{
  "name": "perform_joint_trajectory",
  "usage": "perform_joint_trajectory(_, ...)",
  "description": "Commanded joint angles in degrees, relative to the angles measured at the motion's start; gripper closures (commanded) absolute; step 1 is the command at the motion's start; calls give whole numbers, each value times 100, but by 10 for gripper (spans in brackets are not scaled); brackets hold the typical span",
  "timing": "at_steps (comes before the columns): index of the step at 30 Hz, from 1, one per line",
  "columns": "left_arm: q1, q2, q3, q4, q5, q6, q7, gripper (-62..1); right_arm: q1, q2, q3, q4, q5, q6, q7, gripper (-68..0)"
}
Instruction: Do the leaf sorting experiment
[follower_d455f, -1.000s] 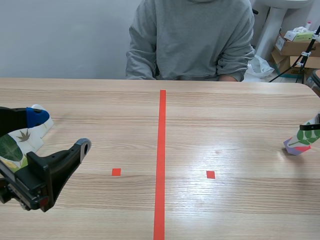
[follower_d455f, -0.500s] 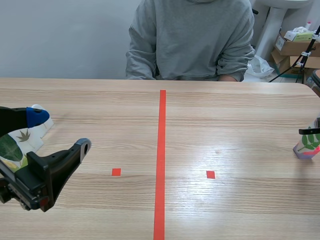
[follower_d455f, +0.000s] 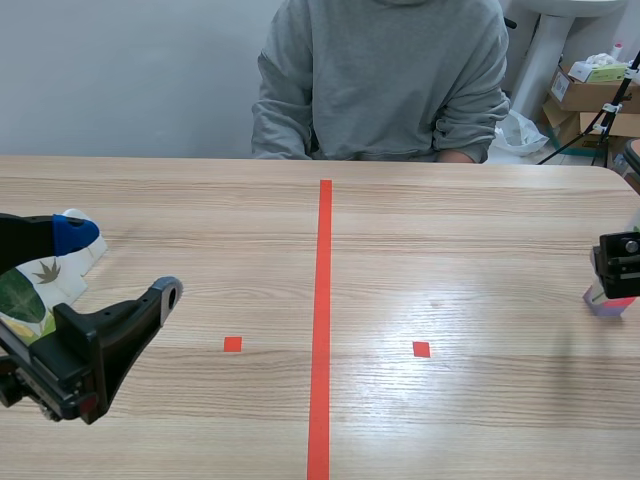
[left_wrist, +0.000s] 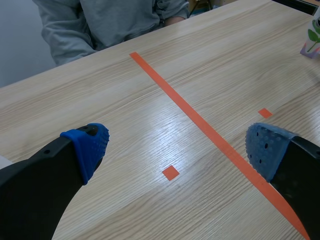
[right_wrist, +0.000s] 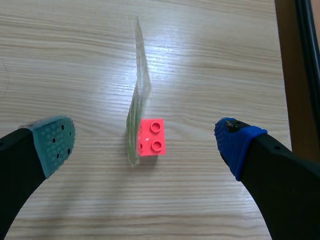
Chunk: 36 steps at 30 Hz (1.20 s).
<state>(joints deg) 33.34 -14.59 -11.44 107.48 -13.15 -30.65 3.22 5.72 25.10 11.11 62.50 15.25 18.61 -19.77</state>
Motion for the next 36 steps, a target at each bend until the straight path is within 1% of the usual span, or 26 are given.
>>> perform_joint_trajectory(1, -2, 13, -28, 92, -81, 2, -55, -585, 59, 140, 68, 90, 68, 9, -13, -569)
perform_joint_trajectory(2, -2, 13, -28, 92, -79, 2, -55, -585, 15, 142, 107, 131, 81, 50, -85, -569)
perform_joint_trajectory(4, -2, 13, -28, 92, -79, 2, -42, -585, -168, 140, 238, 323, 81, 74, -63, -569)
perform_joint_trajectory(6, -2, 13, -28, 92, -79, 2, -39, -585, -448, 140, 396, 625, 149, 98, -17, -569)
perform_joint_trajectory(7, -2, 13, -28, 92, -79, 2, -39, -585, -636, 140, 494, 833, 219, 164, 17, -569)
perform_joint_trajectory(10, -2, 11, -28, 92, -79, 2, -42, -585, -1268, 138, 750, 1539, 452, 439, 133, -569)
perform_joint_trajectory(12, -2, 11, -28, 92, -79, 2, -42, -585, -1762, 129, 890, 2094, 664, 765, 243, -569)
perform_joint_trajectory(14, -2, 11, -28, 92, -79, 2, -46, -585, -2247, 92, 992, 2658, 841, 946, 315, -569)
perform_joint_trajectory(17, -4, 9, -28, 92, -79, 2, -66, -585, -2892, -11, 1021, 3471, 1062, 977, 339, -569)
perform_joint_trajectory(19, -4, 9, -28, 92, -79, 2, -72, -585, -3202, -142, 1021, 3995, 1102, 981, 326, -569)
perform_joint_trajectory(22, -4, 9, -28, 92, -79, 2, -72, -585, -3477, -273, 1019, 4811, 1222, 1005, 26, -569)
perform_joint_trajectory(24, -4, 7, -28, 92, -79, 2, -76, -585, -3626, -229, 1019, 5316, 1458, 1060, -229, -569)
perform_joint_trajectory(26, -4, -31, -26, 92, -81, 2, -81, -585, -3755, -90, 1019, 5727, 1784, 1058, -468, -569)
perform_joint_trajectory(28, -4, -92, -28, 92, -81, 2, -103, -585, -3884, 39, 1019, 6000, 2041, 1058, -660, -569)
perform_joint_trajectory(31, -4, -219, -26, 92, -83, 2, -131, -585, -4092, 162, 1016, 6133, 2350, 1062, -813, -569)
perform_joint_trajectory(35, -4, -356, -26, 92, -146, -2, -190, -585, -4212, 190, 1003, 6131, 2452, 1130, -933, -569)
perform_joint_trajectory(36, -4, -372, -26, 92, -219, -20, -190, -585, -4210, 190, 986, 6131, 2468, 1150, -957, -569)
